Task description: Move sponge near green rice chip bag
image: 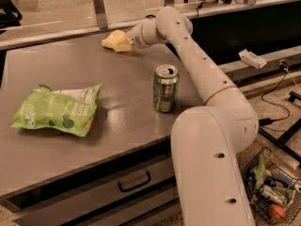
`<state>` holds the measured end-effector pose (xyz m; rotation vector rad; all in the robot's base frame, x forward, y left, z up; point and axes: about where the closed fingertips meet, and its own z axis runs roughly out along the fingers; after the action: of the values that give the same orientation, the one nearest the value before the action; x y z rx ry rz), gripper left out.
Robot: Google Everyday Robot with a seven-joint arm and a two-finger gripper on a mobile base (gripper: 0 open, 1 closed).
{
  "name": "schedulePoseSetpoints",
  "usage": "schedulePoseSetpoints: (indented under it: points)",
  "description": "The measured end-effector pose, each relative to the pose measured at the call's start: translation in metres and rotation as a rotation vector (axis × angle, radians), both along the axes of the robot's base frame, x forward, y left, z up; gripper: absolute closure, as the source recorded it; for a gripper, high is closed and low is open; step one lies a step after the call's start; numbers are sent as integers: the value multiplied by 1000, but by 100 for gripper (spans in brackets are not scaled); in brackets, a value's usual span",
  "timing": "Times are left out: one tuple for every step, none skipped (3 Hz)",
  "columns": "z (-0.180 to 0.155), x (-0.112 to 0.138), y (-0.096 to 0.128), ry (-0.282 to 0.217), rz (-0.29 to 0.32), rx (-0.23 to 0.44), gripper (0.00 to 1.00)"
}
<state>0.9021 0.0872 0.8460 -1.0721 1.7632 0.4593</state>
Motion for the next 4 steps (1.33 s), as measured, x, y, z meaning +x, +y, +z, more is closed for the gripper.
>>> schedulePoseSetpoints:
  points:
    - [8, -3, -6, -14, 11, -9, 100]
    - [24, -7, -16, -42, 18, -30, 100]
    - [44, -14, -24, -77, 35, -53, 100]
    - [71, -29, -24, -119, 92, -80, 100]
